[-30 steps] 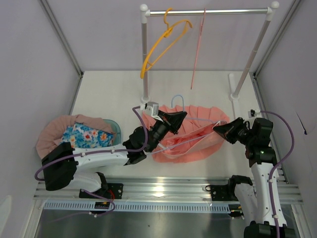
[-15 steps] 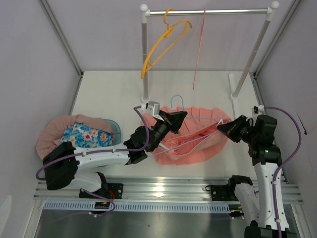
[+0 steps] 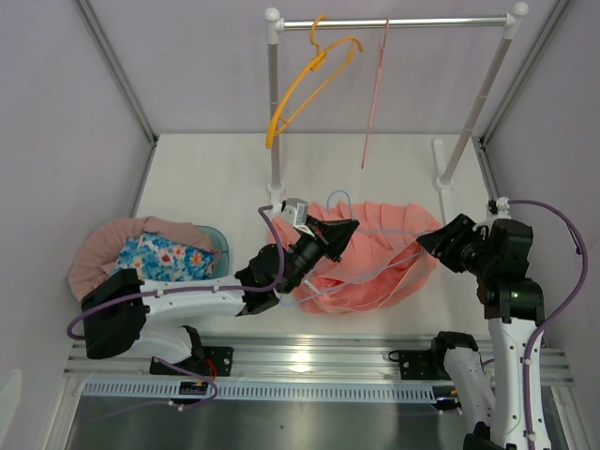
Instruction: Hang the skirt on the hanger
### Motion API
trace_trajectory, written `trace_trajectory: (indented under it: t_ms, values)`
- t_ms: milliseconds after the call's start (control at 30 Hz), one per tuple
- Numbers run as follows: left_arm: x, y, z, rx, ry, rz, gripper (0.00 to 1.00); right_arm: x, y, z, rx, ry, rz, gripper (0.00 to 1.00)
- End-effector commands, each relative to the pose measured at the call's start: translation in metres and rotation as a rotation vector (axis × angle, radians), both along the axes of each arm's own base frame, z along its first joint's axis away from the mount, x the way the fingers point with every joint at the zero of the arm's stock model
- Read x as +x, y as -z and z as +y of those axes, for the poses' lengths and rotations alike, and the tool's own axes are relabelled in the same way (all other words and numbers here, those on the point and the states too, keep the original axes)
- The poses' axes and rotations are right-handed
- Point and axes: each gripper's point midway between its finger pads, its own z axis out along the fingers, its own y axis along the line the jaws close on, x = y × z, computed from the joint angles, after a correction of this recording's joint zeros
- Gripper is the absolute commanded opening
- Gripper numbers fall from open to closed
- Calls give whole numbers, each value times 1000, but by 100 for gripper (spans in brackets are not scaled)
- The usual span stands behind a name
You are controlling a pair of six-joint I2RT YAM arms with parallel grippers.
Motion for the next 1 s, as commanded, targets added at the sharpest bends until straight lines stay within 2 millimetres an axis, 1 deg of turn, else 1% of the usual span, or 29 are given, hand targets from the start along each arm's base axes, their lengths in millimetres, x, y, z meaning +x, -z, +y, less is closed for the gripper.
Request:
trace_trajectory:
  t_ms: [0, 133, 200, 267, 300, 333, 367, 400, 433, 467, 533, 567, 633, 667, 733, 767, 800, 833, 867, 900, 933, 967]
  values:
    - [-6, -34, 6, -103, 10, -44, 0, -1, -15, -8, -57, 23, -47, 49]
    - [-5, -34, 7, -102, 7, -43, 0, 0, -19, -17, -101, 60, -56, 49]
    - [-7, -33, 4, -95, 21, -46, 0, 1, -23, -15, -105, 40, -73, 47]
    - [-7, -34, -2, -86, 32, -51, 0, 2, -39, -9, -111, -3, -143, 46]
    - [-7, -33, -4, -77, 38, -54, 0, 1, -46, -3, -112, -33, -174, 48]
    - [-9, -35, -8, -71, 59, -62, 0, -3, -59, 3, -120, -78, -227, 49]
    - [-8, -41, -10, -77, 63, -67, 0, -5, -67, 6, -127, -98, -258, 50]
    - [-7, -37, -12, -62, 72, -59, 0, -7, -77, 11, -137, -128, -302, 53]
    - [-7, -37, -14, -63, 85, -60, 0, -10, -85, 16, -138, -157, -336, 54]
    - [-8, -40, -17, -61, 117, -68, 0, -12, -97, 19, -149, -176, -389, 55]
    - [-10, -38, -20, -54, 149, -67, 0, -14, -104, 26, -144, -225, -430, 56]
    - [-12, -40, -21, -50, 177, -76, 0, -16, -107, 37, -134, -289, -459, 56]
    - [-13, -41, -21, -49, 195, -82, 0, -18, -108, 47, -123, -345, -490, 56]
    - [-16, -37, -22, -41, 220, -80, 0, -17, -110, 53, -112, -384, -514, 57]
    - [-16, -41, -20, -60, 246, -80, 0, -18, -102, 63, -119, -452, -512, 56]
    - [-18, -39, -20, -60, 272, -82, 0, -17, -100, 68, -126, -479, -523, 57]
    - [-19, -39, -19, -68, 289, -77, 0, -14, -93, 71, -153, -505, -523, 58]
    - [-20, -40, -18, -71, 301, -81, 0, -14, -91, 75, -166, -523, -527, 58]
    - [-16, -39, -16, -72, 296, -78, 0, -18, -88, 86, -167, -576, -536, 59]
    - [-22, -40, -18, -69, 336, -86, 0, -14, -82, 91, -184, -587, -524, 59]
    - [-22, -40, -17, -68, 341, -89, 0, -13, -75, 95, -213, -609, -524, 59]
    - [-20, -40, -15, -64, 341, -89, 0, -20, -70, 110, -226, -672, -523, 59]
